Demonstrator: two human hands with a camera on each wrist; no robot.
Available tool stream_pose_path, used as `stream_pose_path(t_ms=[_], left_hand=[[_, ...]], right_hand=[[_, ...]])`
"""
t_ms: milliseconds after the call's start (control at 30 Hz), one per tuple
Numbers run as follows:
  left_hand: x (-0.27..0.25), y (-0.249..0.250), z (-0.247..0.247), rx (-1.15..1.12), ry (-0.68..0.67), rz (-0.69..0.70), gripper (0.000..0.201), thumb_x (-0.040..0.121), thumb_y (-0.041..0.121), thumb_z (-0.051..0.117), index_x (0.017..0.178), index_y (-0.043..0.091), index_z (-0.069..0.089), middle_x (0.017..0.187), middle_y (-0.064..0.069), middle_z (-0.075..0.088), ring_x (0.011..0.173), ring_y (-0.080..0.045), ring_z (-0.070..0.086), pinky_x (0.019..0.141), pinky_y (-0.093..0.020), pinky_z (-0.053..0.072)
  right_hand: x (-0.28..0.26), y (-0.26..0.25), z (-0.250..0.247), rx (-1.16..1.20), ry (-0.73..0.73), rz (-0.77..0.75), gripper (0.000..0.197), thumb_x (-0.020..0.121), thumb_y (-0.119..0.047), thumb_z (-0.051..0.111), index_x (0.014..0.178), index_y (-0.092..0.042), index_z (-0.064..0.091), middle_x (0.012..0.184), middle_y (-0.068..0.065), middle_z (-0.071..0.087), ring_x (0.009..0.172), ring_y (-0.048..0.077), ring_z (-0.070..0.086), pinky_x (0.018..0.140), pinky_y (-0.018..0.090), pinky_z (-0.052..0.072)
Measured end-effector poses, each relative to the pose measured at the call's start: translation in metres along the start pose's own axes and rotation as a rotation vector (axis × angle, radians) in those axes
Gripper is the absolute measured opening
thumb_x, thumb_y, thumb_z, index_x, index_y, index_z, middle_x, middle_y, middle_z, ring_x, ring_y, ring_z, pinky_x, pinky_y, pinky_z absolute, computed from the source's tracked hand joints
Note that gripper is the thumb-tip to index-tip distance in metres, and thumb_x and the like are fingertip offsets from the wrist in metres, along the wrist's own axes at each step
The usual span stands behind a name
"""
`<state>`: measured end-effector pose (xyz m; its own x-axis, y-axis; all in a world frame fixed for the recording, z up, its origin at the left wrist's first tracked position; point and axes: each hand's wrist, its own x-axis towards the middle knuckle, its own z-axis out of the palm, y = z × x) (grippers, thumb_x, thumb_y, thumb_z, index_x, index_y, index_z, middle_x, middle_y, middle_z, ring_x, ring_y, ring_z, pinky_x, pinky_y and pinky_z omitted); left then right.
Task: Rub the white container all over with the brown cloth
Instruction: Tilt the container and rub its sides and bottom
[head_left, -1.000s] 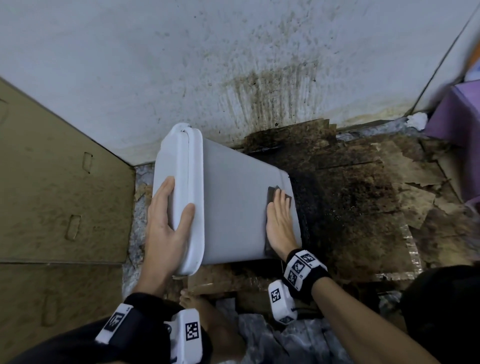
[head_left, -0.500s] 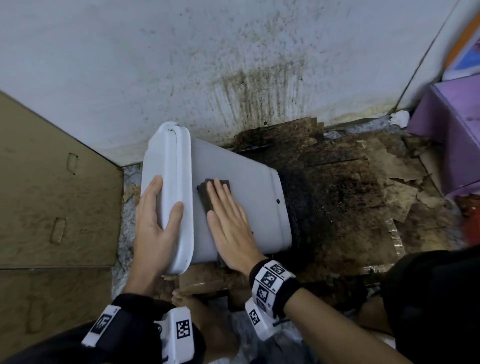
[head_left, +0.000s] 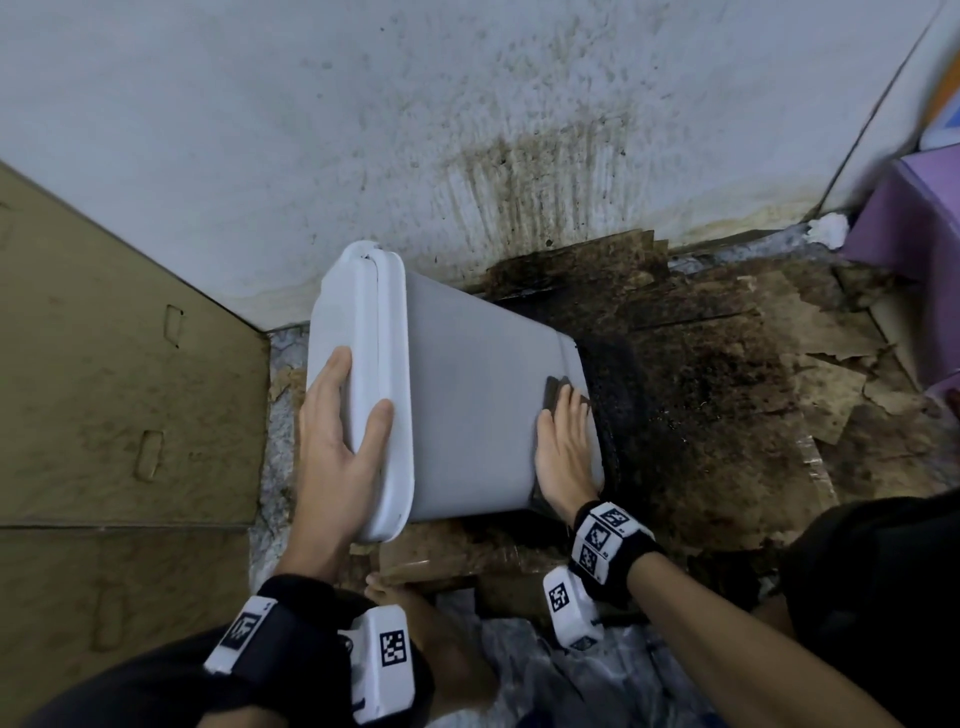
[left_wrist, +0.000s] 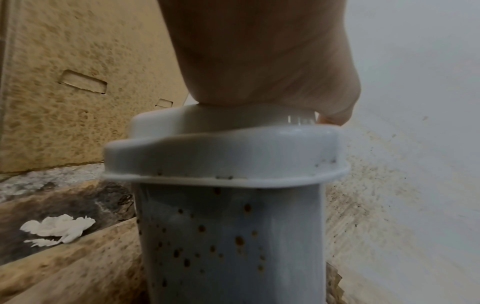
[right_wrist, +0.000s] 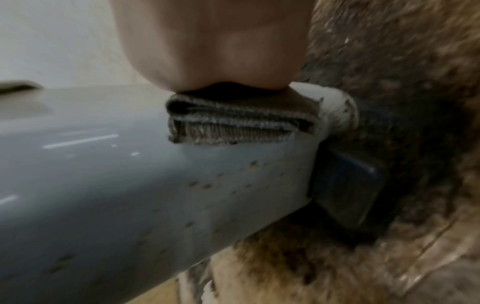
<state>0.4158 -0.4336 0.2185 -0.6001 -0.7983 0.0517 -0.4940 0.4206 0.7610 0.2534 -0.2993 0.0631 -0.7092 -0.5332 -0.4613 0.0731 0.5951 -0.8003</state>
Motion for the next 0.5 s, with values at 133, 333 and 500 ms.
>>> stream_pose_path(t_ms=[133,333,500], left_hand=[[0.001,0.0,0.0,0.015,0.01,0.0,0.074,0.095,0.057,0.048,0.162,0.027,0.034,0.165,0.013,0.032,0.154,-0.006,0.027,0.129,-0.043,0.024],[0.001,0.003,0.001,0.046,-0.015,0.005,0.077,0.095,0.059,0.044,0.163,0.026,0.031,0.166,0.011,0.03,0.155,-0.008,0.024,0.129,-0.04,0.022],[0.002,0.002,0.0,0.014,-0.004,0.005,0.073,0.097,0.055,0.047,0.162,0.026,0.032,0.165,0.009,0.032,0.154,-0.01,0.026,0.128,-0.046,0.025]], right_hand=[[-0.035,-0.046,0.012,-0.035,-0.041,-0.089,0.057,0.112,-0.029,0.018,0.159,-0.022,-0.015,0.17,0.001,-0.018,0.156,0.018,-0.019,0.125,0.038,-0.009],[-0.072,-0.091,0.027,-0.135,-0.111,-0.433,0.071,0.099,-0.051,0.002,0.163,-0.023,-0.011,0.171,-0.005,-0.017,0.157,0.017,-0.02,0.126,0.039,-0.008],[-0.06,-0.067,0.025,-0.119,0.005,-0.556,0.06,0.108,-0.041,0.015,0.165,-0.023,0.002,0.172,-0.01,-0.003,0.157,0.005,-0.006,0.128,0.043,0.001]])
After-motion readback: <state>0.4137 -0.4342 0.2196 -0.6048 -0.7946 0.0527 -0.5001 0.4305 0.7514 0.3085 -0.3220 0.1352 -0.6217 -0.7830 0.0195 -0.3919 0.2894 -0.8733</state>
